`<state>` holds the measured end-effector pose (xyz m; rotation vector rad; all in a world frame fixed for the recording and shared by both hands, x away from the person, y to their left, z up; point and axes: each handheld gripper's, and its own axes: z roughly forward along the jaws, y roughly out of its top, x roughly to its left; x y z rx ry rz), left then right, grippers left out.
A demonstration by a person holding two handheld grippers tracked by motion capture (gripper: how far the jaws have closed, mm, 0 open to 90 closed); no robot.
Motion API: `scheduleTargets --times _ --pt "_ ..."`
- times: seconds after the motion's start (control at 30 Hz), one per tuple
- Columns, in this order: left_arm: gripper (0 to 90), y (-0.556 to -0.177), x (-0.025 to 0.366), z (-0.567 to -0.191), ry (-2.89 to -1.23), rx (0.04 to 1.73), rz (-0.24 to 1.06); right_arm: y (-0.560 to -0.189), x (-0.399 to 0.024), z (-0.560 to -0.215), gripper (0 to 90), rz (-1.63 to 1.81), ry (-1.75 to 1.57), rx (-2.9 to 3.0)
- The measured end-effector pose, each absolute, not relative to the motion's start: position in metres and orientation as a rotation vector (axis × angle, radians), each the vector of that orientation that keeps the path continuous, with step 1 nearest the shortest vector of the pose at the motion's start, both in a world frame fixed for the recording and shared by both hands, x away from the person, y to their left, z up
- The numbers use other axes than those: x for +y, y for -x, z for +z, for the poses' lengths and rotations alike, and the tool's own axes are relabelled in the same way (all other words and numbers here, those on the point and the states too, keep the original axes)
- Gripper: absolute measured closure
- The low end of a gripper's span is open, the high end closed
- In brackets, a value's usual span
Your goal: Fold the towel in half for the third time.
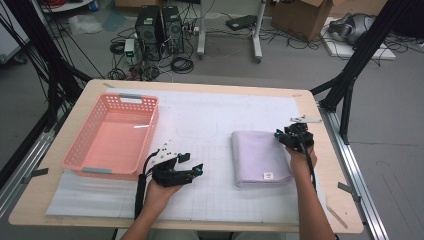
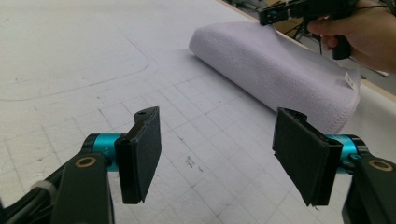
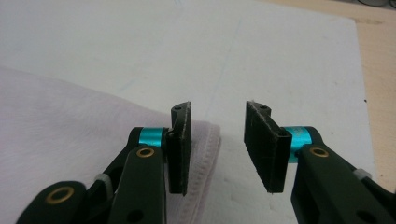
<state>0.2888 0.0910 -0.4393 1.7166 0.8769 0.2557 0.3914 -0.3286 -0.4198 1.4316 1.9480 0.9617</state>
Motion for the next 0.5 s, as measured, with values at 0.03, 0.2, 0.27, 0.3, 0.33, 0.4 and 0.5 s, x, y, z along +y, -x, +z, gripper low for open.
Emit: scheduleTargets --times 0.03,0.2,0.27,0.3,0.33,0.4,0.5 --pt "31.0 -0.289 0.091 -0.439 -1.711 0.872 0.256 -0.386 -0.332 -0.417 59.9 1.015 -1.429 1.956" --pt "21.7 -0.289 0.092 -0.437 -1.707 0.881 0.270 -0.354 -0.341 -0.413 53.6 1.131 -1.370 2.047" --pt "21.7 -0.289 0.093 -0.437 -1.698 0.884 0.268 -0.339 -0.341 -0.415 54.1 1.146 -1.322 2.072" --pt "21.7 -0.289 0.093 -0.436 -1.690 0.890 0.269 -0.334 -0.341 -0.418 54.1 1.137 -1.318 2.103" --pt "21.7 -0.289 0.094 -0.436 -1.684 0.892 0.276 -0.329 -0.340 -0.421 54.1 1.105 -1.315 2.127" --pt "21.7 -0.289 0.095 -0.435 -1.665 0.898 0.277 -0.321 -0.340 -0.429 53.9 1.088 -1.314 2.167" --pt "21.5 -0.289 0.097 -0.433 -1.649 0.904 0.281 -0.308 -0.342 -0.435 54.2 1.033 -1.289 2.176"
